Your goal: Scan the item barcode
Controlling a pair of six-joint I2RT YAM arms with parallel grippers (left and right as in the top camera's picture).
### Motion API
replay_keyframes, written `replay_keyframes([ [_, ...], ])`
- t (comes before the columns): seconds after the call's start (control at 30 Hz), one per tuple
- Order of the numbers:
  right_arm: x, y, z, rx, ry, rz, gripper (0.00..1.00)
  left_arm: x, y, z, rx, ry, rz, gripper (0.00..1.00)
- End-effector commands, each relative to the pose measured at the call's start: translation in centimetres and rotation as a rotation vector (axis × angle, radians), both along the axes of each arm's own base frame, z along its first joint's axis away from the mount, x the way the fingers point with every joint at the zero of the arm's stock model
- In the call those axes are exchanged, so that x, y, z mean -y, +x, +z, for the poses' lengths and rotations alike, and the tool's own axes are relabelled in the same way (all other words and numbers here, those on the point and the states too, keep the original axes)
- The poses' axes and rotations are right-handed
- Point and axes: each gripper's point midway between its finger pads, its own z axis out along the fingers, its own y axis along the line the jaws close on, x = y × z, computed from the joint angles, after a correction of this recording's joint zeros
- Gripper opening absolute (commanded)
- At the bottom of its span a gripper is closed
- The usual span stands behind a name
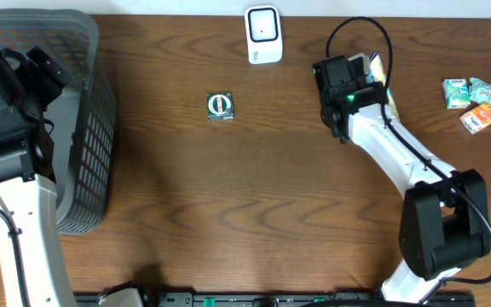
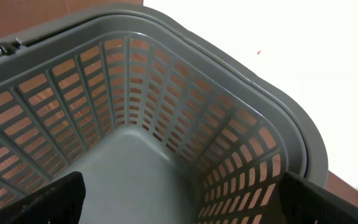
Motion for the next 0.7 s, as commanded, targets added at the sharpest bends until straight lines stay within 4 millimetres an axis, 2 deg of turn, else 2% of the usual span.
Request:
replay_keyframes([
  [0.0, -0.2, -0.2, -2.0, -0.059, -0.005, 0.016, 0.01, -0.3, 0.0, 0.6, 0.006, 0.012, 0.002, 0.98],
  [0.1, -1.1, -0.6, -2.9, -0.100, 0.008, 0.041, 0.06, -0.3, 0.0, 0.6, 0.006, 0.012, 0.002, 0.98],
  [0.2, -3.5, -1.5, -4.4, -0.170, 0.085, 0.108, 0.31, -0.3, 0.0, 0.6, 0.006, 0.012, 0.002, 0.98],
  [0.3, -5.8, -1.9, -5.3, -0.181, 0.176, 0.137, 0.31, -0.3, 0.0, 0.6, 0.006, 0.012, 0.002, 0.98],
  [0.5, -12.0, -3.1, -7.0, -0.239, 0.433, 0.237, 0.35, -0.2, 0.0, 0.6, 0.006, 0.012, 0.002, 0.98],
  [0.57, -12.8, -3.2, -6.9, -0.244, 0.455, 0.254, 0.36, -0.3, 0.0, 0.6, 0.006, 0.012, 0.002, 0.98],
  [0.67, -12.4, -2.8, -6.3, -0.227, 0.432, 0.245, 0.44, -0.3, 0.0, 0.6, 0.006, 0.012, 0.002, 0.98],
])
